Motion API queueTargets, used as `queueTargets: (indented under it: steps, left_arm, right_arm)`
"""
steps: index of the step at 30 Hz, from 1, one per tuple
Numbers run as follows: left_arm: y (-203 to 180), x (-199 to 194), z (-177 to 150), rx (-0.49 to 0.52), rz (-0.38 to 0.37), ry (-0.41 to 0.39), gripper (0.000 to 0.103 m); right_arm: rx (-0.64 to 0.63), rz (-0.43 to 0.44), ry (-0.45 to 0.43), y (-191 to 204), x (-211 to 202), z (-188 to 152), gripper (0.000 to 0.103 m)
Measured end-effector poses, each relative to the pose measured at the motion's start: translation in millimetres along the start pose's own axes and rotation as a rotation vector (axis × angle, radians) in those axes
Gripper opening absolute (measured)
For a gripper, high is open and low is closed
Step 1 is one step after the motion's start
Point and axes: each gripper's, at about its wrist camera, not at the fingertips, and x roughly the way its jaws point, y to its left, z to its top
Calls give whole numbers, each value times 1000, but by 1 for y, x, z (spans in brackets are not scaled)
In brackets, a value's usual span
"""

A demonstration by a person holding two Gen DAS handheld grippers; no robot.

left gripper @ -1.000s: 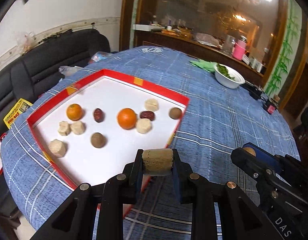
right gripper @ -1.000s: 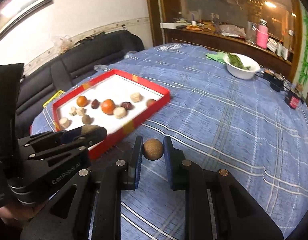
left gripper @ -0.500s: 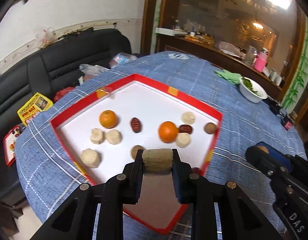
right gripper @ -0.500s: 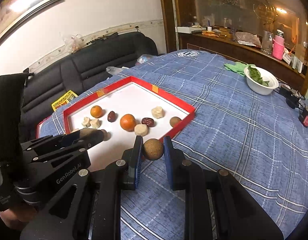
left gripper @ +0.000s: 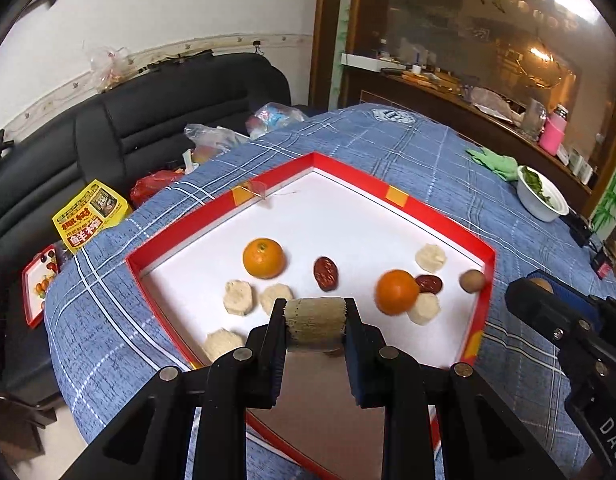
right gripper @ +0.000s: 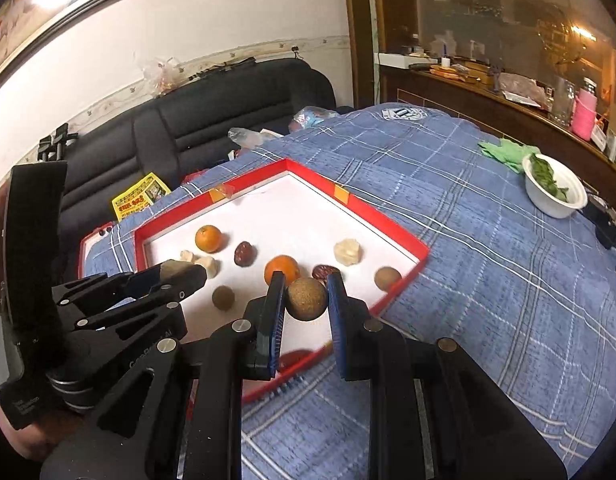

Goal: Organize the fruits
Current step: 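Carry the brown fruit and pale cube over the red-rimmed tray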

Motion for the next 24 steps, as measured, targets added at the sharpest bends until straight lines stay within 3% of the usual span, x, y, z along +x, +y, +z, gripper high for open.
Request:
queueTargets:
  steps: [24]
  left_arm:
    - [4, 56, 53, -9, 72, 25, 25]
  right_arm:
    - [13, 1, 70, -2, 85, 47, 20]
